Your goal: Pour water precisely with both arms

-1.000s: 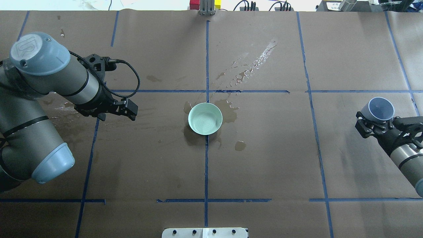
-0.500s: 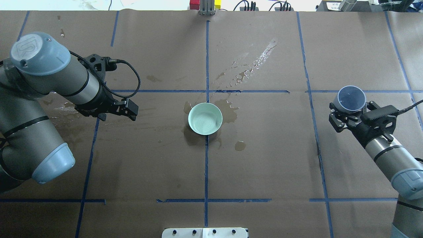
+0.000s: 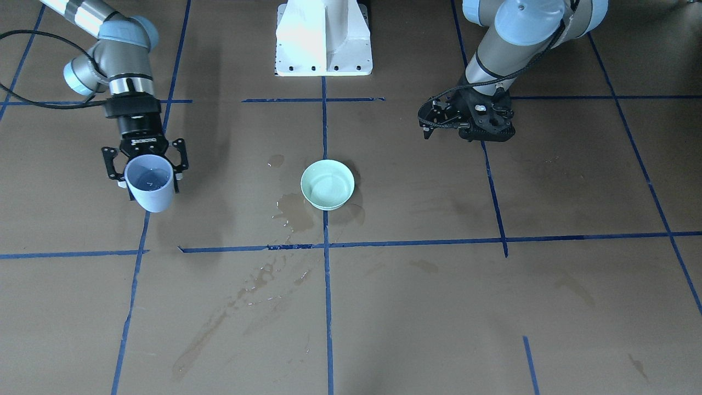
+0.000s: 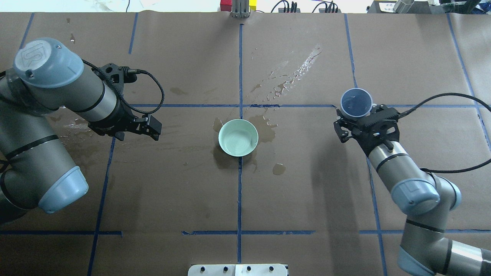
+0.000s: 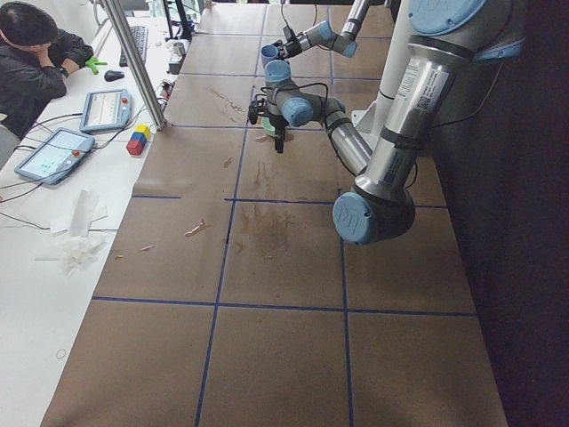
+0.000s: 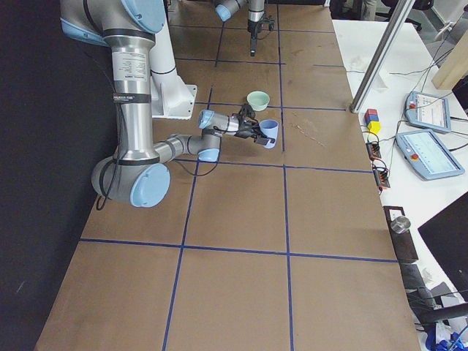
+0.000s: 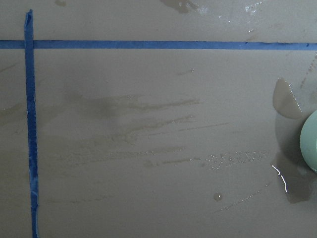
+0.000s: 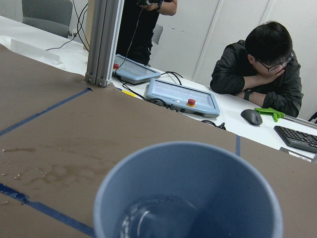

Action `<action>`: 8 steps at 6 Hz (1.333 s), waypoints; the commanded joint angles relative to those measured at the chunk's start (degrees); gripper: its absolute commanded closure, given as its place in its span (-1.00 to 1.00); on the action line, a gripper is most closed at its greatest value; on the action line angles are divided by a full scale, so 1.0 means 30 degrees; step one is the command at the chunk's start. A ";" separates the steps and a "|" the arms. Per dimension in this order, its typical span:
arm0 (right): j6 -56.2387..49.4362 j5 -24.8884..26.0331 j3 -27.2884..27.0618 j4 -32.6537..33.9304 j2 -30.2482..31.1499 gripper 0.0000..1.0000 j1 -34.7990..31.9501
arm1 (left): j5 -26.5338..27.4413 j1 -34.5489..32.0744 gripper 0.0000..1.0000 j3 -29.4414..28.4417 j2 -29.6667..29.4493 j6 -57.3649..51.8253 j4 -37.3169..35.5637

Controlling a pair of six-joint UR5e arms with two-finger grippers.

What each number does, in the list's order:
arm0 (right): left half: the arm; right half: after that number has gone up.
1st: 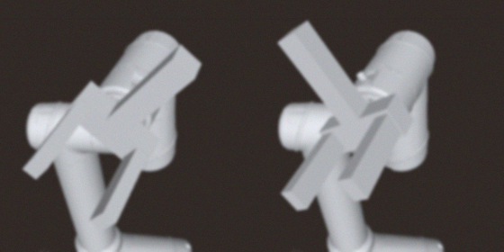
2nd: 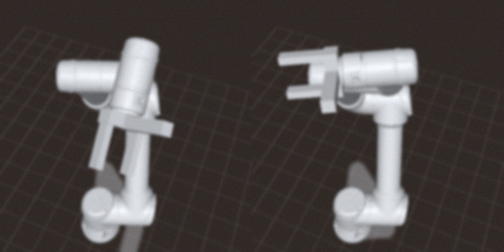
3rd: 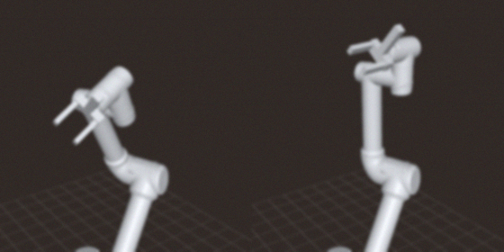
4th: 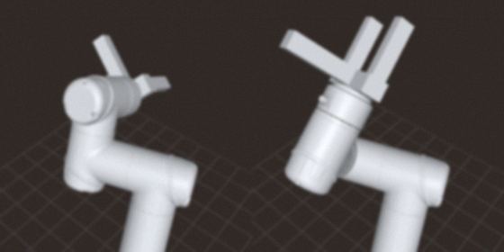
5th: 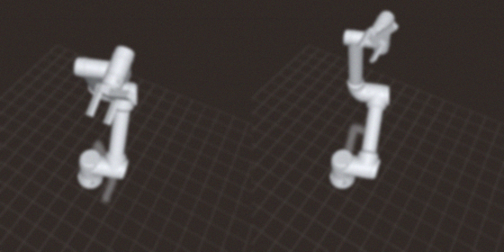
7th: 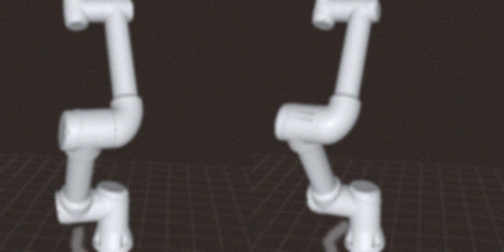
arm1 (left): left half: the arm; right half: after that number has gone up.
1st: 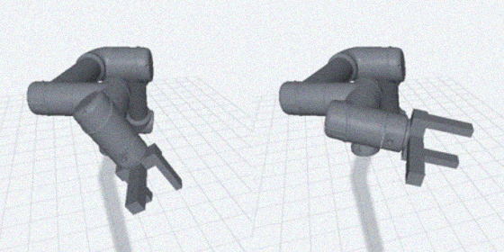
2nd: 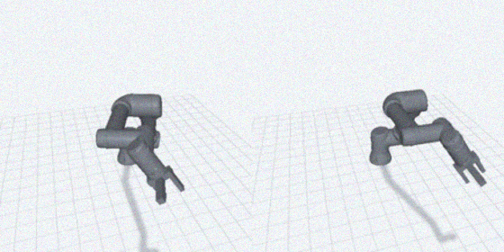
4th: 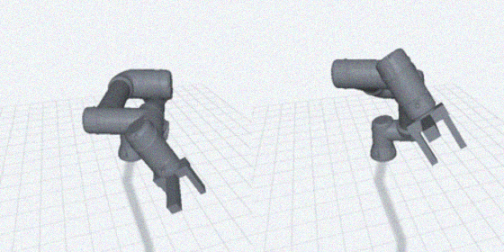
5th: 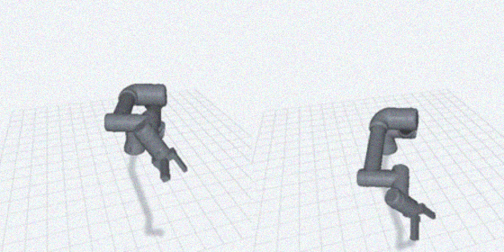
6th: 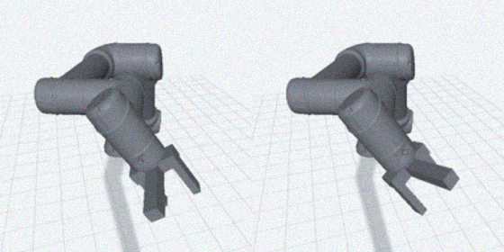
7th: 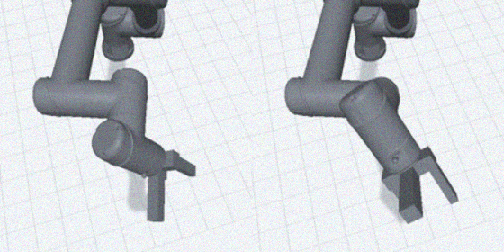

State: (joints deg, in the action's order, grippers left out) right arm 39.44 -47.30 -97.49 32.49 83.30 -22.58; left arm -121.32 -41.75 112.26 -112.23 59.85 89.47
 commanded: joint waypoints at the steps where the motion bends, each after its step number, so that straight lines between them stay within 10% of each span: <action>1: -0.0052 0.0412 0.0182 0.4966 -0.2966 0.97 0.0346 | 0.0010 0.0002 -1.00 -0.0009 -0.0059 0.0030 0.0000; 3: -0.0081 0.1957 0.0213 1.1026 -0.6188 1.00 0.1483 | -0.0019 0.0031 -1.00 -0.0038 -0.0205 0.0030 0.0000; 8: -0.3891 0.4888 0.0857 1.7644 -0.9073 1.00 0.3013 | -0.0019 0.0032 -1.00 -0.0214 -0.0294 0.0030 0.0000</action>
State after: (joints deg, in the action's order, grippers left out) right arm 34.17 -35.05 -95.14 82.99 56.95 -13.98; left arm -121.38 -41.66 111.70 -113.10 59.94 89.47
